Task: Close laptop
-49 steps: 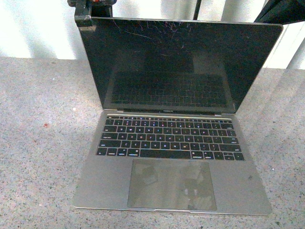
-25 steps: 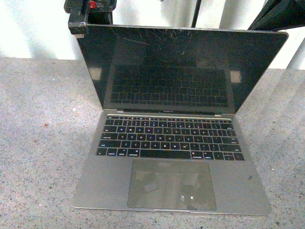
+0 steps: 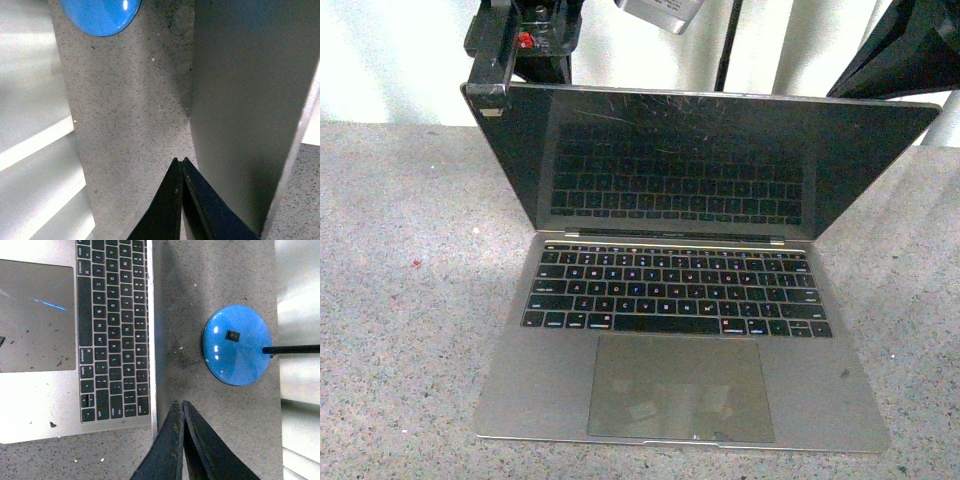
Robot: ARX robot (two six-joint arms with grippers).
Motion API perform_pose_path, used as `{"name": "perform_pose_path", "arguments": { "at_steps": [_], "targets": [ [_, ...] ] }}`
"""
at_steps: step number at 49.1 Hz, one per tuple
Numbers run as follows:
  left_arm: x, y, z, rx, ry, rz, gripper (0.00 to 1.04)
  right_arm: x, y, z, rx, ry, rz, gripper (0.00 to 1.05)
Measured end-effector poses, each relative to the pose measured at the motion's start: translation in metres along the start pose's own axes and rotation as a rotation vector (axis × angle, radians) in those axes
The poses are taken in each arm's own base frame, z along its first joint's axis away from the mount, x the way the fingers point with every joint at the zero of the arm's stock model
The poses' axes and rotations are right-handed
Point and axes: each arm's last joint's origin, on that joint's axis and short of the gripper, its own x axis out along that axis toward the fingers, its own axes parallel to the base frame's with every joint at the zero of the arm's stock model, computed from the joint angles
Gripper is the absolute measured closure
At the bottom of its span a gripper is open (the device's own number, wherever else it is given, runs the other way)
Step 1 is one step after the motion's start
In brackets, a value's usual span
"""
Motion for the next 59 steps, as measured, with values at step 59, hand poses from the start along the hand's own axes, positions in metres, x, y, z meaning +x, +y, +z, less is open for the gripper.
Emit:
{"name": "perform_pose_path", "arguments": {
  "at_steps": [59],
  "targets": [
    [0.029,-0.067,-0.003,0.04,-0.031,-0.113,1.01,0.034,0.051,-0.034,0.044,0.024,0.117,1.02]
  ]
}}
